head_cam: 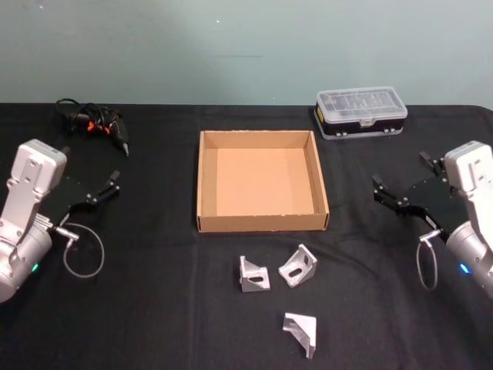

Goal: Use one hand to pick up the angle iron from the table and place it into the box.

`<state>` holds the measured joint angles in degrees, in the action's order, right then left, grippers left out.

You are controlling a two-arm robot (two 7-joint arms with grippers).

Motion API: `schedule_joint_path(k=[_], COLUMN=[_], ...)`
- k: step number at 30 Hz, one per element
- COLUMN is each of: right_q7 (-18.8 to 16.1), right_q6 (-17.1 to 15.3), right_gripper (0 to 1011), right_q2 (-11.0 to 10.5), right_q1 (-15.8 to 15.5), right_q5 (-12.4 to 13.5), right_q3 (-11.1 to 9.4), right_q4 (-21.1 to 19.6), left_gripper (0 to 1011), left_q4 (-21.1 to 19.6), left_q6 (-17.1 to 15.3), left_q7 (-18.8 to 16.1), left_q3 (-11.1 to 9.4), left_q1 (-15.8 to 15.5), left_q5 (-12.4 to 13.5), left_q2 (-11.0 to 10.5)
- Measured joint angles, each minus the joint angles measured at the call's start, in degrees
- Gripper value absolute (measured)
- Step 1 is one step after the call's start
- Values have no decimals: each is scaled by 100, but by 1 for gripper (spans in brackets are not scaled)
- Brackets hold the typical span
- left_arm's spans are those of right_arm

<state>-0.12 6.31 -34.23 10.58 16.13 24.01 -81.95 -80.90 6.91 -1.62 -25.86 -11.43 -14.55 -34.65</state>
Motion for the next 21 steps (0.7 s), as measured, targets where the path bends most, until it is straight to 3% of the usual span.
schedule_joint_path(k=[7,12,16,19,21], right_q7=[-223,-521,-832,-1191,-1327], right_q6=[-134,-490,-969,-1604,-1797], right_gripper=[1003,1003,1003,1003,1003], right_q2=[-90,-288,-494,-704,-766], right_q1=[-182,-365,-468,-522,-546], right_q5=[231,497,746,1050,1170], right_q3=[-214,-392,-498,-579,-622], right_q4=[-402,-967,-1402,-1801,-1936], left_gripper=[1000,1000,1000,1000,1000], left_q4=[0,0,0,0,0], left_q6=[0,0,0,0,0], left_q7=[0,0,0,0,0], left_q3=[0,0,0,0,0], left_q1=[0,0,0,0,0], left_q5=[0,0,0,0,0], left_q2=[0,0,0,0,0])
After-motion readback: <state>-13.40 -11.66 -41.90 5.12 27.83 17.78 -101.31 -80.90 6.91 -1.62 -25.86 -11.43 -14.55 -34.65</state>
